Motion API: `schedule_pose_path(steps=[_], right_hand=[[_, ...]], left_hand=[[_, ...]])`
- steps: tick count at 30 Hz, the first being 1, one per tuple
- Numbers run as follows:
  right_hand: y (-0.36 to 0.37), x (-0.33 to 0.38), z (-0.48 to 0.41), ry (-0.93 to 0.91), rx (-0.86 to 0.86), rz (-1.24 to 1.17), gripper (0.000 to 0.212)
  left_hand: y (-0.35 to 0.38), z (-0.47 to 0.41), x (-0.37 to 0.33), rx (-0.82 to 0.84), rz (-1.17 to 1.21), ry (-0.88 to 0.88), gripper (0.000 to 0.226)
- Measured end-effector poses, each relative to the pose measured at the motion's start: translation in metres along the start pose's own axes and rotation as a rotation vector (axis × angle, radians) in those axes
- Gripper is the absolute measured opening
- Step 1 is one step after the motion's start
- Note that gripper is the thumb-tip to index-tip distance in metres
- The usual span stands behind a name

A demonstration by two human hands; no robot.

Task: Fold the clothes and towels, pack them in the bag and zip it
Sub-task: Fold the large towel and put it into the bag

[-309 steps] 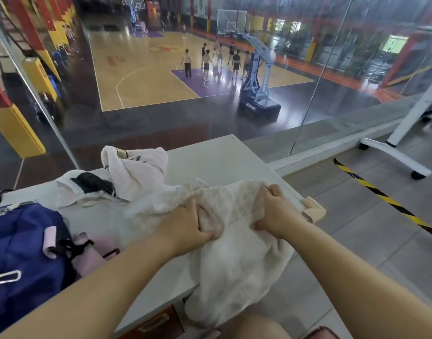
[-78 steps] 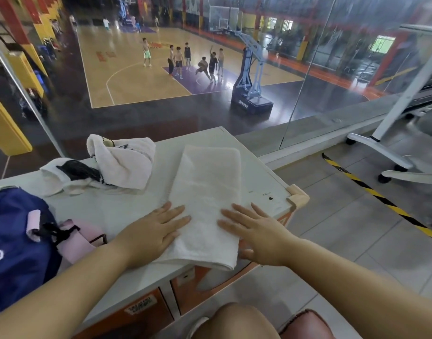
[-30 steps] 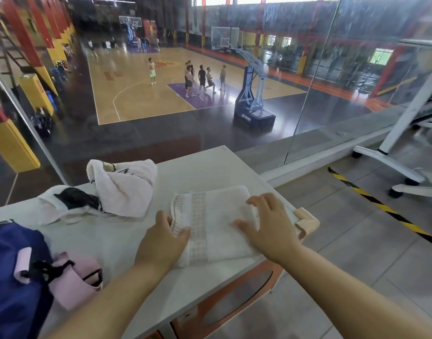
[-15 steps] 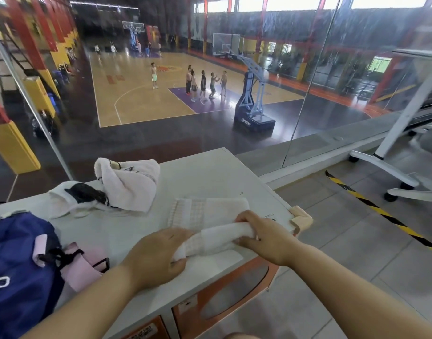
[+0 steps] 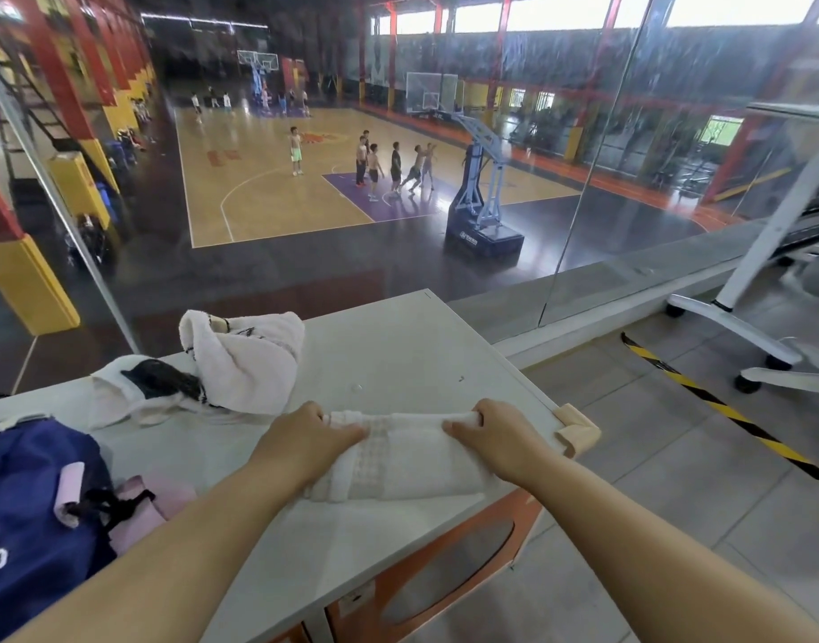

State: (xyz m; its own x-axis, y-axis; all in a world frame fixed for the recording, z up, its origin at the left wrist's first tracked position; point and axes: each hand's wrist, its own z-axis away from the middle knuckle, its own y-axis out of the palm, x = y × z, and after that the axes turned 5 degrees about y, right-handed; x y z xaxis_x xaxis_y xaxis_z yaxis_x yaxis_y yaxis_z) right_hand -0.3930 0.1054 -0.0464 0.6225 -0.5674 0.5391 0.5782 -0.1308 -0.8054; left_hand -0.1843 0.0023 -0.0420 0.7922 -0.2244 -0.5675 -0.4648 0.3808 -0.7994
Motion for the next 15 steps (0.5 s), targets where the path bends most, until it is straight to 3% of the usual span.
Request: schedule_pose_path(steps=[2, 6, 10, 15], right_hand=[[0.004, 0.002, -0.003, 0.051, 0.014, -0.010, 0.037], [0.010, 0.007, -0.003, 0.072, -0.012, -0.024, 0.036], [0.011, 0.004, 0.007, 0.030, -0.037, -0.095, 0.032], [0.010, 0.001, 0.020, -0.028, -0.066, -0.152, 0.043]], left_hand=[[-0.001, -0.002, -0.004, 0.062, 0.025, -0.080, 0.060], [-0.009, 0.001, -0.011, 0.212, 0.307, -0.185, 0.033], [-0.013, 0.007, -0.004, 0.310, 0.569, -0.253, 0.022], [-0.017, 0.017, 0.000, 0.406, 0.650, -0.247, 0.031]])
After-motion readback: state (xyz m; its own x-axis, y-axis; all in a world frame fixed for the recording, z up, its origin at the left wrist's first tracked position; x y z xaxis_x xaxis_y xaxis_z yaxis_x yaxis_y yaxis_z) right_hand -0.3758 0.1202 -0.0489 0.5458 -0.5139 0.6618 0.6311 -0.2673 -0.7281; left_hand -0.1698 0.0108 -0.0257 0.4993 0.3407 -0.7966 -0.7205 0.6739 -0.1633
